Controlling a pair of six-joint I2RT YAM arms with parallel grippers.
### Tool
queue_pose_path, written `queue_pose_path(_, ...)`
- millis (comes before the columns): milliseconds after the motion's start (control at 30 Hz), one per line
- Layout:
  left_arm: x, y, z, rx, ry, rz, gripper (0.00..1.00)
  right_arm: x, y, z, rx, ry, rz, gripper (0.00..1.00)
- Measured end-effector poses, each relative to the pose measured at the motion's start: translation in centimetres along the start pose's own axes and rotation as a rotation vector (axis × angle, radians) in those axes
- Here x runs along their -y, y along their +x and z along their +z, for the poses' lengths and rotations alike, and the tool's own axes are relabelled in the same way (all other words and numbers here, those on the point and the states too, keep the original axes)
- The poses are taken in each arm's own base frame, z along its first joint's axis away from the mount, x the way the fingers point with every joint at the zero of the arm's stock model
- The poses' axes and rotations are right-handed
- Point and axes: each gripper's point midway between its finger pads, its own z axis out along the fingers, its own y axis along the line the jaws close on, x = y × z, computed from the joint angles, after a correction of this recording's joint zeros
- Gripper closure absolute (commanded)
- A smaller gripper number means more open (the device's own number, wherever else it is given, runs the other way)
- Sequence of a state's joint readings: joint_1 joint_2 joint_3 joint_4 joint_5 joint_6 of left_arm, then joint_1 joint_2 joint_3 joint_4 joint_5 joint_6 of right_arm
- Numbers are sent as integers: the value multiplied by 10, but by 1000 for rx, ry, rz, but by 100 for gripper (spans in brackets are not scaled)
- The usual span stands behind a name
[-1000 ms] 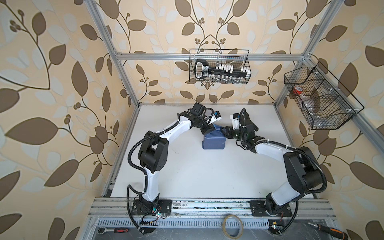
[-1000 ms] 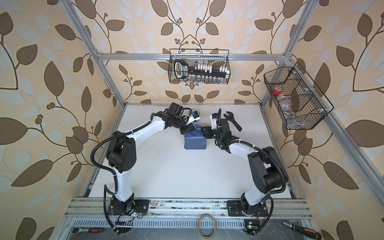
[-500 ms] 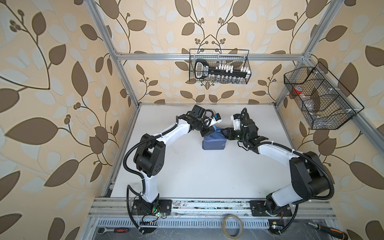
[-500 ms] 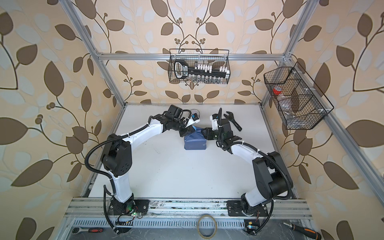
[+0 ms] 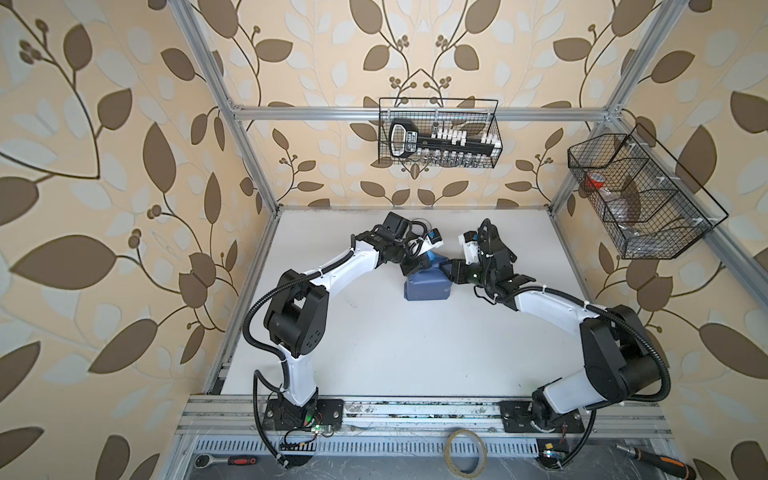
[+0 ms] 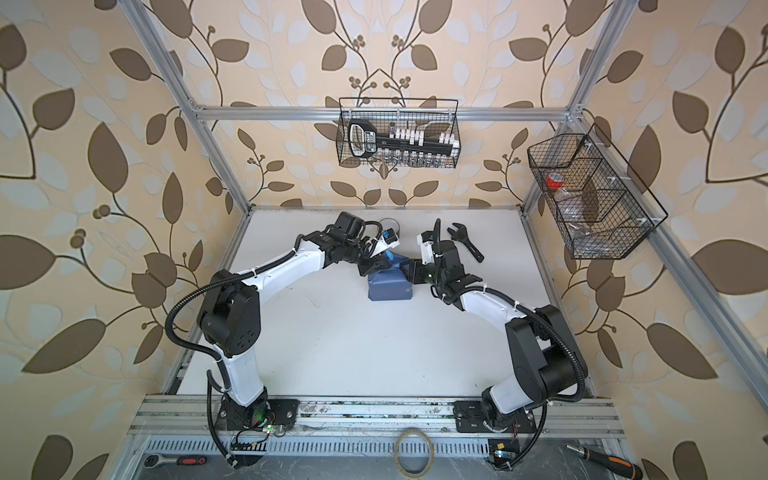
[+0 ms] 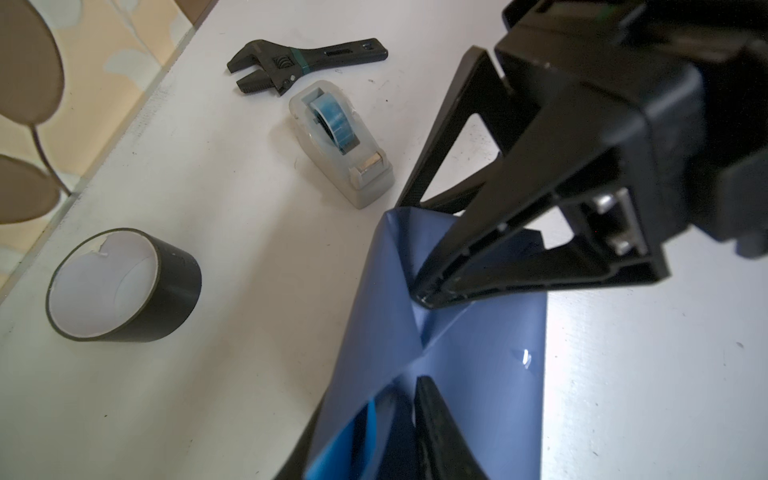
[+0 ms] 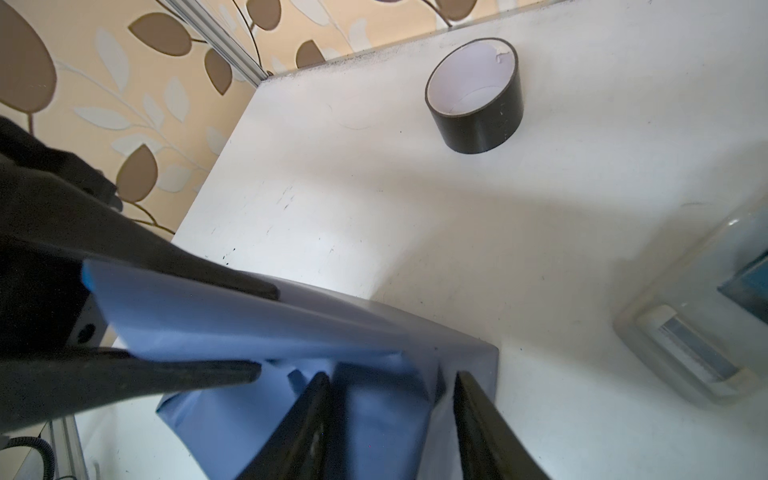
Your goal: Wrap the gift box in paper
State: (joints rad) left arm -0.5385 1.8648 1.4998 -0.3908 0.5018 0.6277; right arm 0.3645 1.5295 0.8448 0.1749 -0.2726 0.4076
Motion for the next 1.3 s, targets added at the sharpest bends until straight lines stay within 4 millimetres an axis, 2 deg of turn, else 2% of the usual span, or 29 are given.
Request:
queue_pose_path(233, 7, -6, -1, 29, 45, -9, 57, 1, -1, 4, 16, -3, -1, 52)
queue_pose_path(467, 10, -23, -6, 81, 72, -22, 58, 2, -3, 7, 26, -7, 0, 52)
queue_pose_path(800, 11, -32, -9, 105, 85, -46, 70, 1, -3, 7, 30, -7, -2, 52)
queue_pose_path(933, 12, -32, -10, 107, 83, -43, 81, 1, -3, 7, 31, -7, -2, 52)
queue_pose_path(1033, 14, -27, -11, 99, 81, -46, 90, 1, -3, 7, 30, -7, -2, 52)
queue_pose_path(1300, 27, -8, -4, 55, 69, -60, 98, 0, -2, 8, 27, -10, -4, 50)
